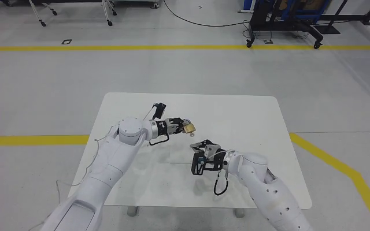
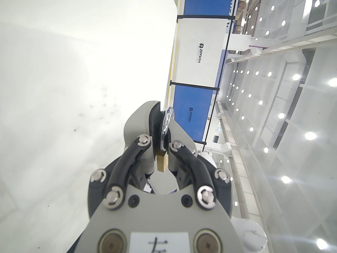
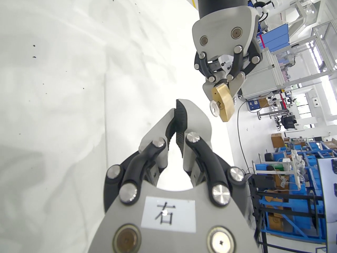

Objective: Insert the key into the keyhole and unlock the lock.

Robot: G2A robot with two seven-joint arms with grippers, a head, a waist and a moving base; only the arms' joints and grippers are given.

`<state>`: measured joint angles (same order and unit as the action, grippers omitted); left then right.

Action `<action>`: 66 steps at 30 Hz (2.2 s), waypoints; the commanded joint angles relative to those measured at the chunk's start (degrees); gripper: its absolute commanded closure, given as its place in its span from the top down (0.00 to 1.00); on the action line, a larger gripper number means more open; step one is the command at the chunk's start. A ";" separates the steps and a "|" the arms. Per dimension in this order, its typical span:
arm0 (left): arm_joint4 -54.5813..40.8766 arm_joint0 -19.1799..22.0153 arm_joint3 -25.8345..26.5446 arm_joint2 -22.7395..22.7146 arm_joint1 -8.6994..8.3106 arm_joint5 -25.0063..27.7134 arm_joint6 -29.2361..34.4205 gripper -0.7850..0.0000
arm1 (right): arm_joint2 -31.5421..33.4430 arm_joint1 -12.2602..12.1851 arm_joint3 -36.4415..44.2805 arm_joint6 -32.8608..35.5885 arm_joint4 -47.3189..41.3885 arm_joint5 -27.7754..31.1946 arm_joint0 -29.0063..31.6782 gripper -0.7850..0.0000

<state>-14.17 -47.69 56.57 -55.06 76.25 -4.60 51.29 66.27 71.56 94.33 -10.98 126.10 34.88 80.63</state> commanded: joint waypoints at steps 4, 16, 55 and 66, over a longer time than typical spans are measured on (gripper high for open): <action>2.96 -0.49 1.18 1.03 -0.09 1.56 0.26 0.00 | -0.96 0.06 -1.20 1.35 -0.81 -0.40 -1.39 0.00; 3.95 -0.84 1.81 1.02 -0.29 2.28 1.31 0.00 | -1.39 -0.57 0.41 2.32 -1.11 -0.17 -0.90 0.00; 1.15 -7.94 9.76 -4.97 -1.40 4.75 -8.45 0.00 | -3.83 -0.58 -2.70 -3.69 -0.18 -22.60 0.26 0.34; 1.56 -8.09 10.10 -4.99 -1.49 4.54 -8.00 0.00 | -4.93 -0.43 -2.76 -1.16 1.42 -24.82 0.15 0.31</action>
<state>-12.64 -55.78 66.66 -60.06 74.76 -0.05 43.26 61.37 71.12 91.63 -12.14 127.59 10.13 80.81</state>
